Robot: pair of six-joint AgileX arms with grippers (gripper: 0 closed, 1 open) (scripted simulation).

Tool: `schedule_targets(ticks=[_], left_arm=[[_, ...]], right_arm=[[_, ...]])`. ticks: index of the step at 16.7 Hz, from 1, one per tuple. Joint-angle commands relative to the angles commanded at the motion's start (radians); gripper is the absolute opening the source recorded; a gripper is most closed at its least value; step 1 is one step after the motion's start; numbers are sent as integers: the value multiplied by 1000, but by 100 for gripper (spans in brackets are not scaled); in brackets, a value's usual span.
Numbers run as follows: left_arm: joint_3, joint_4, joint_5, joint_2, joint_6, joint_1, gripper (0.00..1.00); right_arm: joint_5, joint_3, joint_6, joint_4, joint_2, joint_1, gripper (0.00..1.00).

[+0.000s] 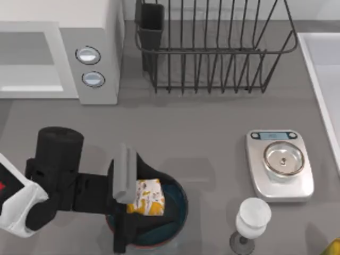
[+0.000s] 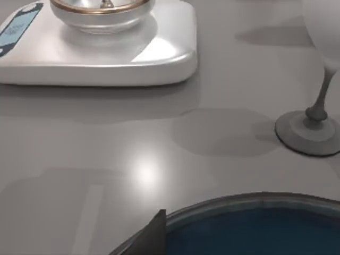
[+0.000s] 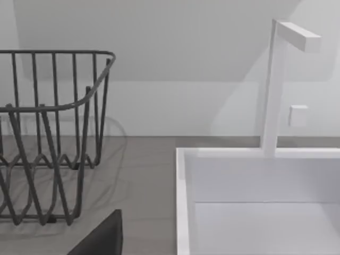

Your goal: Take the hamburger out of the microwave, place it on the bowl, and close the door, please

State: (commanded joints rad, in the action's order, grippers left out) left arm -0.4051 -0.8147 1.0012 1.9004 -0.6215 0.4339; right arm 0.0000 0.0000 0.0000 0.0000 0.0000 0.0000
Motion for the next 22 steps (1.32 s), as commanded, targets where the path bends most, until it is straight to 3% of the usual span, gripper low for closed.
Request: schedule_targets(ticks=[10, 22], left_arm=[[0, 0, 0, 0, 0, 0, 98], [-17, 42, 7, -67, 51, -15, 100]], right_arm=[[0, 0, 0, 0, 0, 0, 100], [0, 0, 0, 0, 0, 0, 100]])
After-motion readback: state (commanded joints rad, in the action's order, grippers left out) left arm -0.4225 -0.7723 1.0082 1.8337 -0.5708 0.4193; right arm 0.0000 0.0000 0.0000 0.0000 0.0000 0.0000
